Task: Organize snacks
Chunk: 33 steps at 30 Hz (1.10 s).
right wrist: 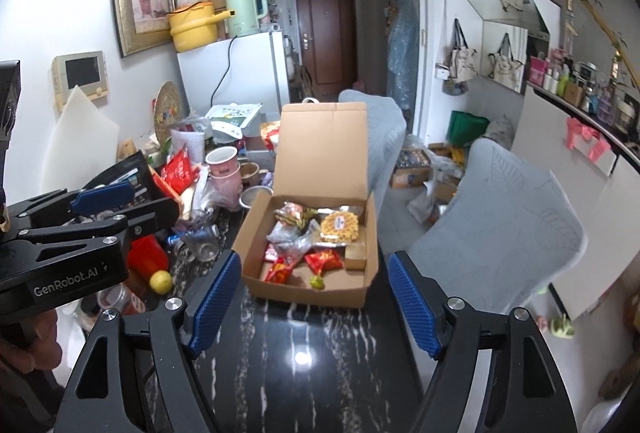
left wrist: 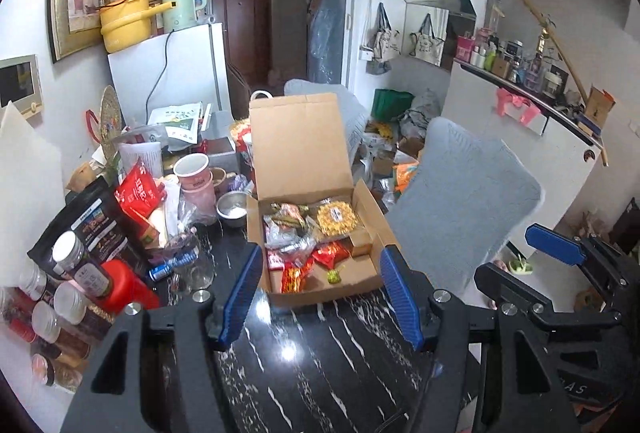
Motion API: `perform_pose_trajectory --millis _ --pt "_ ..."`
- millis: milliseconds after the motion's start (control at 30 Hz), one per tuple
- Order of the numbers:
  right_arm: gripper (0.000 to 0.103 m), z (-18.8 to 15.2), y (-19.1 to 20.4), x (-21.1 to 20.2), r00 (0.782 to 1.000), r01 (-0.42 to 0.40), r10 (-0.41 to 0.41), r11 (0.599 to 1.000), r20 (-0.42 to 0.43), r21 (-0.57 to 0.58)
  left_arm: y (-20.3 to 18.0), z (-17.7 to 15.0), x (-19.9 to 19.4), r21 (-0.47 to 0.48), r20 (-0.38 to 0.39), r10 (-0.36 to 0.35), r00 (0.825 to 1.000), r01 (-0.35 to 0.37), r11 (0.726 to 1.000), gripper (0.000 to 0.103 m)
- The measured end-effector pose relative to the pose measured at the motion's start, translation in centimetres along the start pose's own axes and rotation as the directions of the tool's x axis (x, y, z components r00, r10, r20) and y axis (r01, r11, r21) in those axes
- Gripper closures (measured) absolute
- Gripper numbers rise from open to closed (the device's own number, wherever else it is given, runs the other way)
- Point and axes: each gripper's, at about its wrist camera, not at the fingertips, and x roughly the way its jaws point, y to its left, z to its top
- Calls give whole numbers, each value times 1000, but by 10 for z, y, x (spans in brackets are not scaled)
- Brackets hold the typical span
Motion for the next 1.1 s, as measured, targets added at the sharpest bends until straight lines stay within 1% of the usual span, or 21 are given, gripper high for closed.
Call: perform_pose_trajectory --millis 167,600,800,1100 --pt "26 -19 0 -13 1000 14 -14 1000 -12 24 -9 -17 -11 36 -6 15 1000 -14 999 43" --pt "26 -52 -1 -26 998 28 -24 997 -57 72 -14 -42 -20 37 -56 -13 998 15 999 43" --pt "26 -58 0 -29 997 36 -31 996 -66 81 -15 -47 -20 35 -68 -33 997 36 999 43" --pt "26 -60 2 -31 997 38 -33 996 -67 82 -14 -48 -23 32 -69 -43 997 46 998 43"
